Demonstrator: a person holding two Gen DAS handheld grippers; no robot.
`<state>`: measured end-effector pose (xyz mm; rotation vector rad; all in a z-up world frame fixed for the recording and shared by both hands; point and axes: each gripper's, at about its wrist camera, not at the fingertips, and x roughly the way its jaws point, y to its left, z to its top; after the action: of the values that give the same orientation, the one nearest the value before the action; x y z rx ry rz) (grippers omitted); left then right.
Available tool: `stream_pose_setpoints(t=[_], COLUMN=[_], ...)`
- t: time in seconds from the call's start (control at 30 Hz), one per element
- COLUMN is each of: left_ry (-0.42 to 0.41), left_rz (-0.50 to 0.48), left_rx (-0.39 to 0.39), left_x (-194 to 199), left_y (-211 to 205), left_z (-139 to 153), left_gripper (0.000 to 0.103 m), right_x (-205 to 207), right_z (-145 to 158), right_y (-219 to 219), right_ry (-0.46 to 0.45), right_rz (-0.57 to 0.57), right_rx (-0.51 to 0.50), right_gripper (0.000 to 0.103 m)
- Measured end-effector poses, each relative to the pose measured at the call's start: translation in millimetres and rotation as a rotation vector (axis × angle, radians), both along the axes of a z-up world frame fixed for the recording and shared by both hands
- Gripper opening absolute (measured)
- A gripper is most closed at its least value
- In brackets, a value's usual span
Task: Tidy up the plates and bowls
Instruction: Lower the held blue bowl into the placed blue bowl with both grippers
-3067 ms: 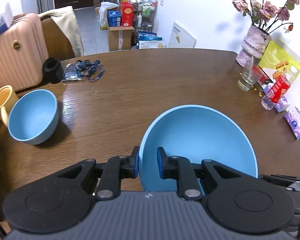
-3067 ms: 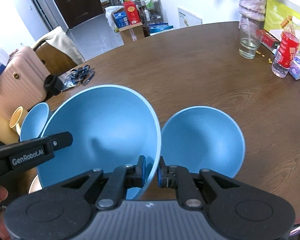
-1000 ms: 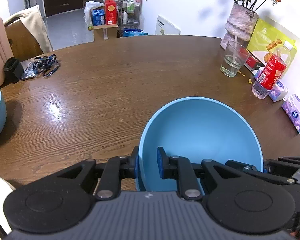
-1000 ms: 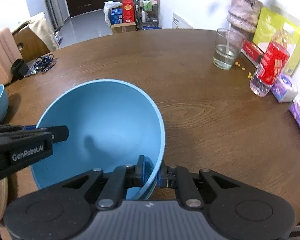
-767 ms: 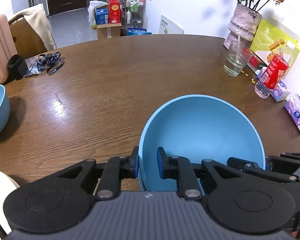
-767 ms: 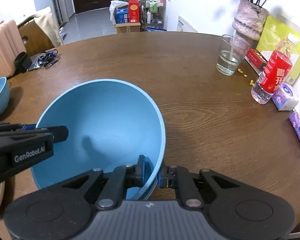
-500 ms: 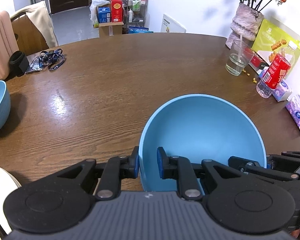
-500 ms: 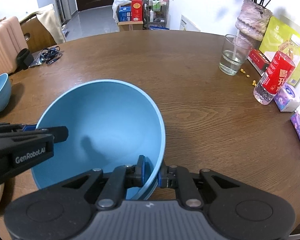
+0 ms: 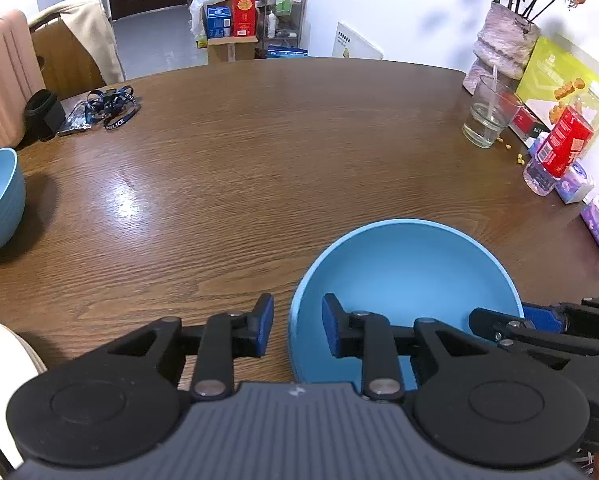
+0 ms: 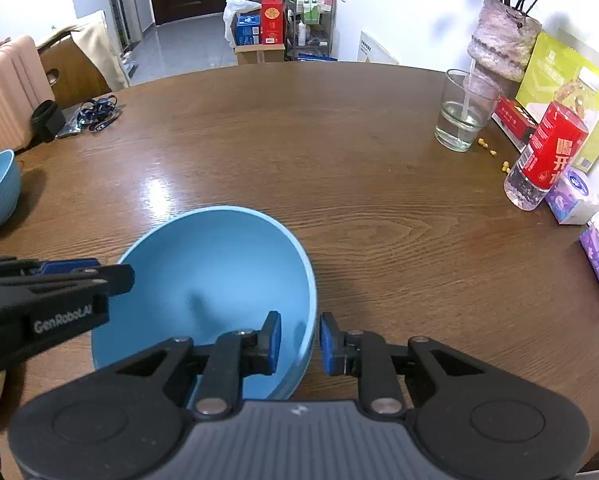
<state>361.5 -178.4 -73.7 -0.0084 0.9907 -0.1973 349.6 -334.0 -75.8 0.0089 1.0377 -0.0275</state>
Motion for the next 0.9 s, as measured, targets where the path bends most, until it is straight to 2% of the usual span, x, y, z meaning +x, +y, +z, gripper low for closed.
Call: stream_pose_setpoints(t=[0.13, 0.23, 0.3, 0.4, 0.67, 0.9], left_ry=[-0.002, 0.003, 0.008, 0.011, 0.035, 0.036], left_rz=[0.003, 0.006, 0.005, -0.001, -0.018, -0.011], left_rx=[0.005, 0.008, 0.011, 0.011, -0.001, -0.003], left_x=[-1.2, -1.4, -1.1, -1.4, -0.5, -0.3], left_y=[0.0, -0.4, -1.1, -1.9, -2.8, -2.6], left_z=[0.7, -0.5, -1.4, -2.6, -8.4, -8.6], left_gripper=[0.035, 0.035, 0.035, 0.035, 0.021, 0.019], right_x=[-0.7, -2.1, -3.0, -4.3, -5.7, -5.6], right_z=[-1.0, -0.6, -1.2, -1.6, -5.2, -4.7], right_y=[-3.7, -5.5, -6.5, -4.8, -7.1, -6.2], right_ry=[0.006, 0.004, 0.004, -0.003, -0.021, -0.022], right_rz=[-0.01, -0.011, -0.006, -0.002, 0.0, -0.005], right_rx=[0.013, 0.019, 0.034, 0.036, 0.076, 0.081], right_gripper=[0.02, 0.02, 0.012, 0.01, 0.004, 0.004])
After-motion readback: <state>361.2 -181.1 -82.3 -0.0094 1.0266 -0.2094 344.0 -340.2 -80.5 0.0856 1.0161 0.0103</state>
